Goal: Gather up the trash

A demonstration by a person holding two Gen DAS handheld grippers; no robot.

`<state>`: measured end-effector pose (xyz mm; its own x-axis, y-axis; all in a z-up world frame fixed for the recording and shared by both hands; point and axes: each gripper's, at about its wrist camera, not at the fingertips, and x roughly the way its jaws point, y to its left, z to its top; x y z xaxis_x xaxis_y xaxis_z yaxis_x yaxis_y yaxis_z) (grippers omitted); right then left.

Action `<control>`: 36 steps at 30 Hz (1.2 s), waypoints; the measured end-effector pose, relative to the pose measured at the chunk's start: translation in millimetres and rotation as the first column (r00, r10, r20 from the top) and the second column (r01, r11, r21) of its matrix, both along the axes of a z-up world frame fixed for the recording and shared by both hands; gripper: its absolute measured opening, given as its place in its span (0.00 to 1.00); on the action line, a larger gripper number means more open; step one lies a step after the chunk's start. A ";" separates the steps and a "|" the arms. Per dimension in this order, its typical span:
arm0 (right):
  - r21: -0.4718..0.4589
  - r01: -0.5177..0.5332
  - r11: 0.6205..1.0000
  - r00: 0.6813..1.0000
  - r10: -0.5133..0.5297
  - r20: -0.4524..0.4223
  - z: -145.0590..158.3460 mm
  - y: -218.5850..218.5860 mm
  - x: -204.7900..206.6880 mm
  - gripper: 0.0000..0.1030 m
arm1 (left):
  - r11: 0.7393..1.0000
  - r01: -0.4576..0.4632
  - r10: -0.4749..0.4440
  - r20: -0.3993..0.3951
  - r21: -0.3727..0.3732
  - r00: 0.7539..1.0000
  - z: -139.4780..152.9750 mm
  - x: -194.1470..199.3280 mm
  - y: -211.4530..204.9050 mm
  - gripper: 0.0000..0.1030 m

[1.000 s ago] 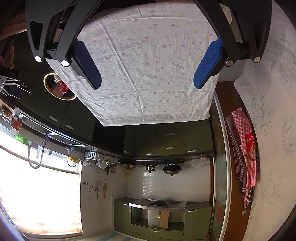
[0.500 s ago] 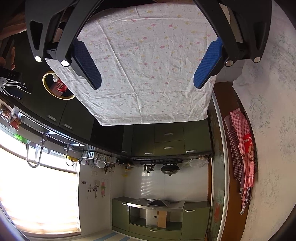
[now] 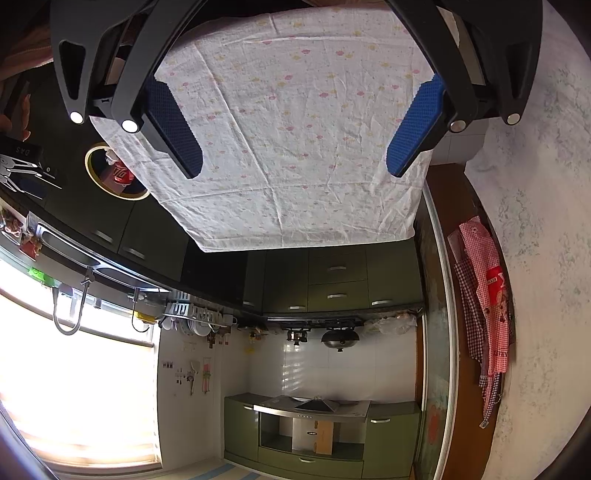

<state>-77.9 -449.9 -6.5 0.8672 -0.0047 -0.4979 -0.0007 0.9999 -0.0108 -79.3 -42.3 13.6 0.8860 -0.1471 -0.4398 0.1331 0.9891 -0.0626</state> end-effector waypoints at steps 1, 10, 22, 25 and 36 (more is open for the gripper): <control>0.000 -0.001 1.000 1.000 0.001 0.000 0.1 -0.1 0.0 0.94 | 1.000 0.001 -0.001 -0.001 0.000 1.000 -0.2 0.3 -0.3 0.96; 0.003 0.000 1.000 1.000 0.000 -0.003 -1.8 -0.3 1.1 0.94 | 1.000 0.005 -0.005 -0.008 0.003 1.000 -2.0 3.2 -1.6 0.95; 0.003 0.000 1.000 1.000 0.000 -0.003 -1.9 -0.2 1.2 0.94 | 1.000 0.011 -0.011 -0.016 -0.003 1.000 -3.6 5.1 -1.3 0.96; 0.003 0.000 1.000 1.000 0.000 -0.004 -2.2 0.3 1.5 0.94 | 1.000 0.014 -0.014 -0.020 0.000 1.000 -5.6 6.0 -1.7 0.96; 0.004 0.001 1.000 1.000 -0.001 -0.005 -2.6 -0.6 1.7 0.94 | 1.000 0.017 -0.017 -0.025 -0.001 1.000 -7.7 7.3 -1.0 0.96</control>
